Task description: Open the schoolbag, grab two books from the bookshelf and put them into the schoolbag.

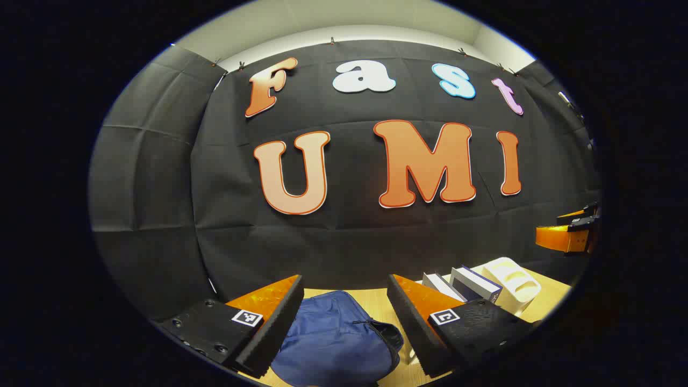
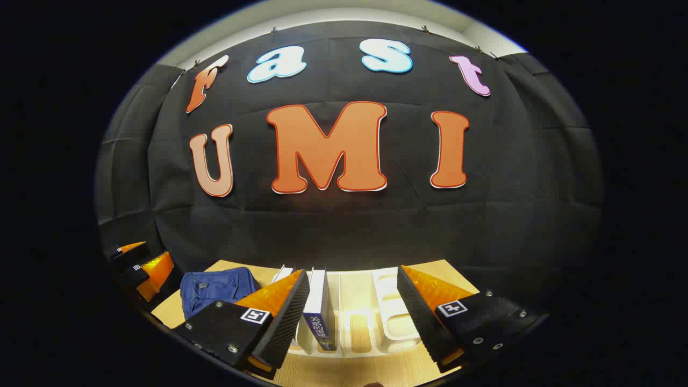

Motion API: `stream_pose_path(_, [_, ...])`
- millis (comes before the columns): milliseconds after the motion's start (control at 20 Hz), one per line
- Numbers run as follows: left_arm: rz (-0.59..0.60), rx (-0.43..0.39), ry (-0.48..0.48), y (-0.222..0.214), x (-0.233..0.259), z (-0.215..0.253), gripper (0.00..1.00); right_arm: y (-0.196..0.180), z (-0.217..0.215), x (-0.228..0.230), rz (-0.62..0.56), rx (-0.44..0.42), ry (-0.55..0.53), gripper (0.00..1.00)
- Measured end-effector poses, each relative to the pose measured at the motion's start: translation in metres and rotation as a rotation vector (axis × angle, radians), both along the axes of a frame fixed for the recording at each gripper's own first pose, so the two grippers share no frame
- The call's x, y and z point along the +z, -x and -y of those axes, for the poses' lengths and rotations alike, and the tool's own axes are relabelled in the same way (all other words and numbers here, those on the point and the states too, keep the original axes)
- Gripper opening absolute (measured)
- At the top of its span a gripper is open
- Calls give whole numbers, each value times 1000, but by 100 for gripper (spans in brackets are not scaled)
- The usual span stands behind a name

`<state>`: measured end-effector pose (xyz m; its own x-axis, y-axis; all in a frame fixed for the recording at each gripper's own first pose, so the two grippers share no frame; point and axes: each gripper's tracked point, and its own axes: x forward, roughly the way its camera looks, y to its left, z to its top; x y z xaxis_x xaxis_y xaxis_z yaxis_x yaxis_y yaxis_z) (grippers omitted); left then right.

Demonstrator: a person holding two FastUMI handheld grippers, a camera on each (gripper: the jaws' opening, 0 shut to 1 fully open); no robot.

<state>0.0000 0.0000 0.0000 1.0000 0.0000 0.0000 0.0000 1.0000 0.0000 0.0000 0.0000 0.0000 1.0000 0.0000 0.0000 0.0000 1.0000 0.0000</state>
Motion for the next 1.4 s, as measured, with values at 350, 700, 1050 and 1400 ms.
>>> stream_pose_path(350, [-14, -1, 2, -6, -5, 1, 99, -5, -1, 1, -3, 6, 7, 97])
stream_pose_path(700, [-19, -1, 8, -11, -7, 0, 97, -12, -8, 1, -5, 19, 11, 97])
stream_pose_path(1050, [-23, 2, 3, -18, -9, -1, 99, -17, -10, 0, -9, 18, 17, 97])
stream_pose_path(1400, [-41, -7, 7, -23, -15, 1, 97, -21, -8, -2, -16, 14, 17, 97])
